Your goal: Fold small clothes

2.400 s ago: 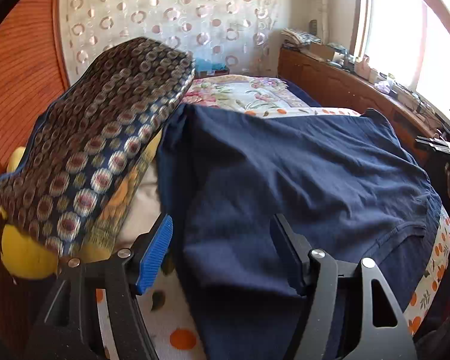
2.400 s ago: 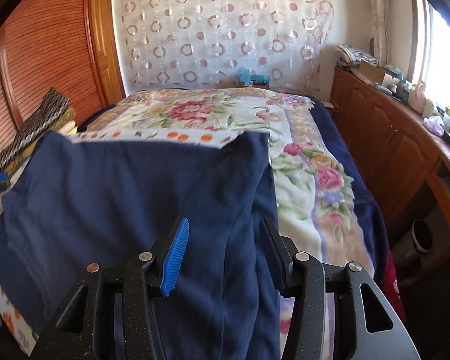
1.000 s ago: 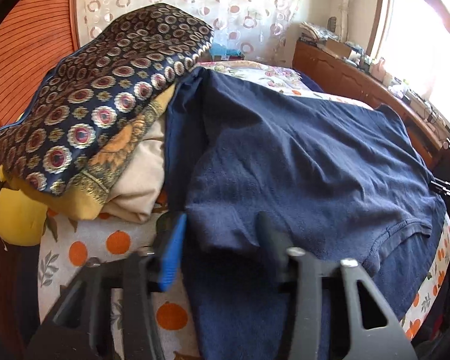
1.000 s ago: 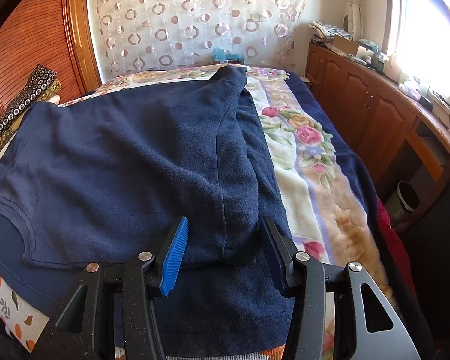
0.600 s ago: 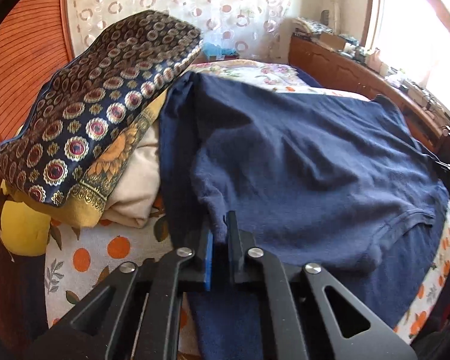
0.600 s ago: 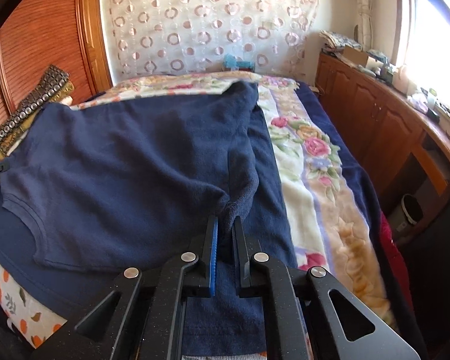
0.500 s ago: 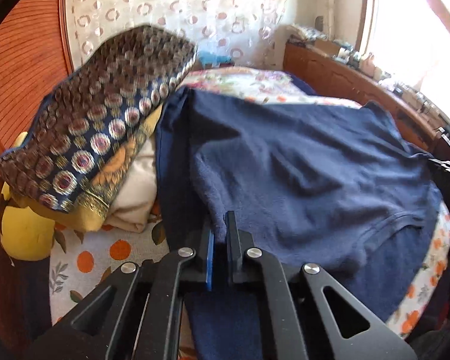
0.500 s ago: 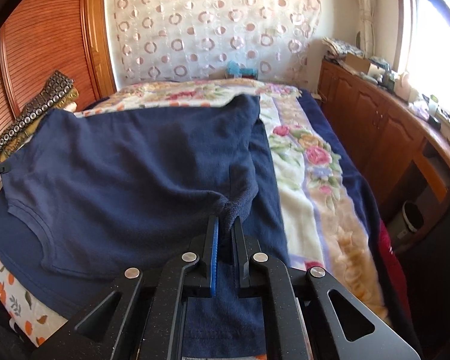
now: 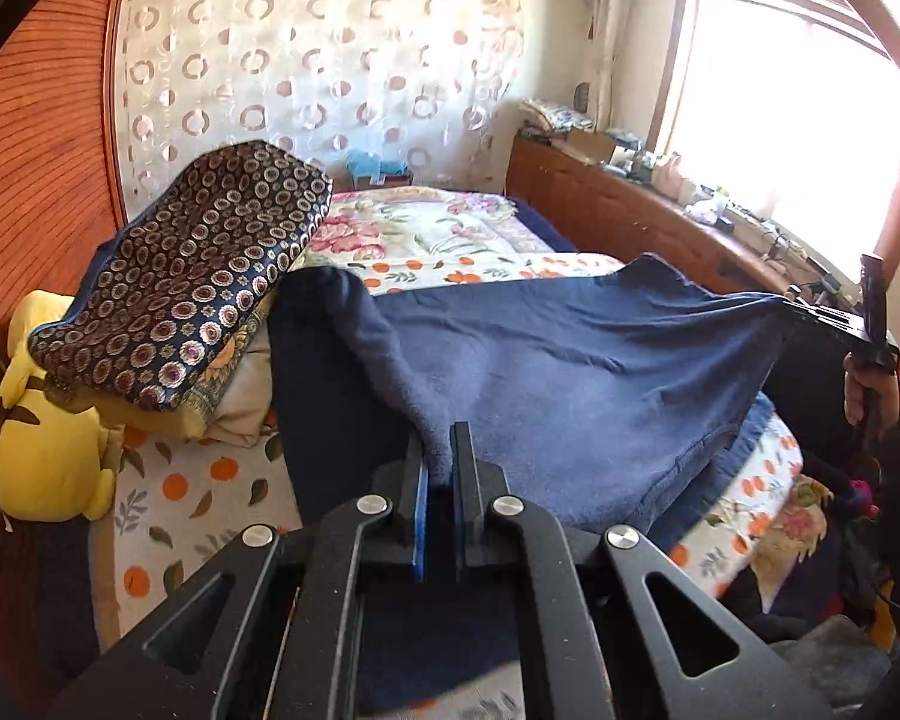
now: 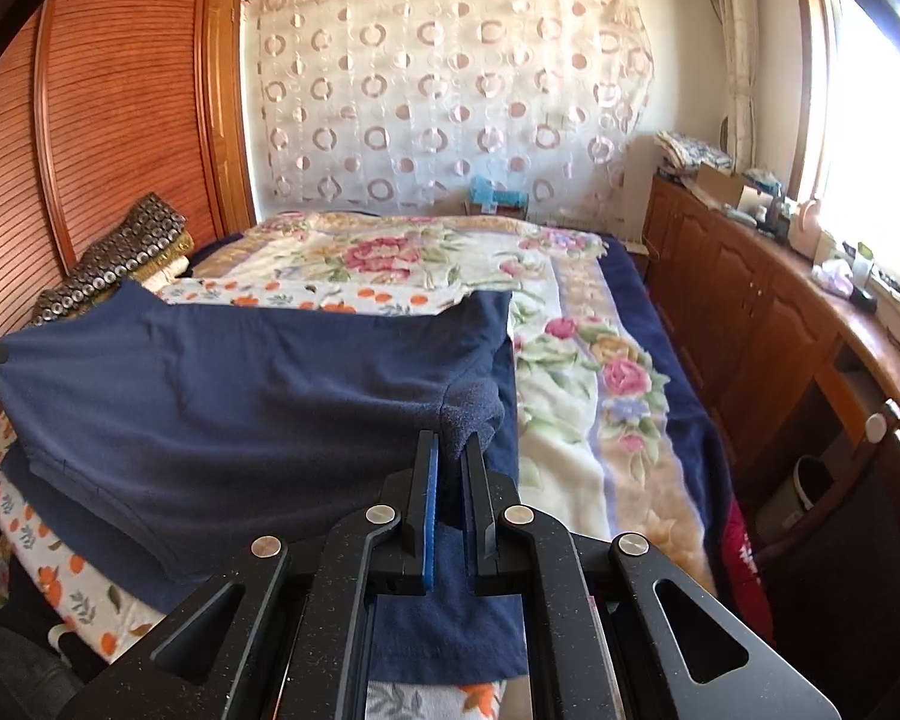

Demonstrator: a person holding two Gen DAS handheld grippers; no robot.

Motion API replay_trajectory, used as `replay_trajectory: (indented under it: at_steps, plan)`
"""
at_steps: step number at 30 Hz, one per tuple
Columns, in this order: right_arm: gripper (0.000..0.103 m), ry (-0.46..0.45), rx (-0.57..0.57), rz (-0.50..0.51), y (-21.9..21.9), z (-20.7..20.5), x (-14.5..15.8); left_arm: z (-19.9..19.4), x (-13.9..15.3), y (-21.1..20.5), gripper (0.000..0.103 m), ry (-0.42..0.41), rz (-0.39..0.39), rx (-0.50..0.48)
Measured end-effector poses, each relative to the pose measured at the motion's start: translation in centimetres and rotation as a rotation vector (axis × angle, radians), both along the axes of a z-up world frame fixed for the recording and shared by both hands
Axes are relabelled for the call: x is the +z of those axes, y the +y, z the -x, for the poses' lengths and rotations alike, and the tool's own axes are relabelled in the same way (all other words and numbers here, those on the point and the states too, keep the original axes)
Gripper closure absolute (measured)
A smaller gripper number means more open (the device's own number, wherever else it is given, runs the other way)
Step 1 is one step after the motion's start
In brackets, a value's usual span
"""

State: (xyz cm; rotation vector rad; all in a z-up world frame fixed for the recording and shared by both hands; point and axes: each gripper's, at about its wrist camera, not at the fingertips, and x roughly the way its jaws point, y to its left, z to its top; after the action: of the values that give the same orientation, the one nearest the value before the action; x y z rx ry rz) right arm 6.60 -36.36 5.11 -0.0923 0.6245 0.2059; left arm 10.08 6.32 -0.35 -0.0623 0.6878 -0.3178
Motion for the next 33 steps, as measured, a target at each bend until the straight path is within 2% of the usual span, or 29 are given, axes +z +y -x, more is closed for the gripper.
replay_trajectory:
  at_steps: [4,9,12,14,15,16,17,18,19,20,21,22,23,28,33]
  plan:
    - [0.097,-0.002,-0.006,0.032,-0.3,1.4,-0.5,1.9,-1.3,0.3,0.096,0.017,0.006,0.035]
    - [0.097,0.136,-0.025,0.055,-0.1,0.4,-6.4,1.8,-6.9,0.5,0.096,0.136,0.005,0.070]
    - [0.097,0.178,-0.035,0.053,0.3,0.4,-8.9,1.7,-8.1,0.5,0.096,0.155,-0.017,0.079]
    - [0.097,0.183,-0.044,0.047,0.5,0.7,-9.4,1.7,-8.1,0.5,0.096,0.157,-0.014,0.073]
    - [0.097,0.184,-0.050,0.051,0.5,0.8,-9.5,1.9,-7.9,0.4,0.090,0.154,-0.016,0.071]
    - [0.092,0.183,-0.051,0.053,0.5,0.9,-9.5,2.1,-7.7,0.5,0.085,0.149,-0.022,0.075]
    - [0.088,0.181,-0.056,0.055,0.6,1.0,-9.3,2.2,-7.6,0.6,0.072,0.140,-0.026,0.081]
    - [0.081,0.175,-0.045,0.052,0.7,0.9,-9.0,2.5,-7.4,1.0,0.062,0.126,-0.020,0.089]
    - [0.070,0.166,-0.054,0.054,0.8,0.7,-8.6,2.8,-7.3,1.4,0.058,0.118,-0.008,0.095]
    - [0.064,0.154,-0.062,0.051,0.9,0.6,-8.1,3.0,-7.2,1.8,0.056,0.115,0.003,0.102]
    - [0.050,0.138,-0.067,0.044,1.1,0.8,-7.7,3.0,-7.1,2.1,0.051,0.117,0.007,0.114]
    - [0.046,0.123,-0.065,0.036,1.4,1.3,-7.3,3.0,-7.1,2.5,0.046,0.117,0.004,0.131]
    - [0.045,0.108,-0.059,0.026,1.7,1.6,-7.1,3.0,-7.0,2.6,0.037,0.112,-0.001,0.140]
    - [0.041,0.068,0.025,-0.027,4.8,3.1,-6.9,2.7,-7.4,3.2,0.035,0.106,-0.012,0.175]
    - [0.041,0.092,0.144,-0.060,9.5,3.5,-8.8,2.3,-8.2,2.9,0.035,0.120,-0.014,0.200]
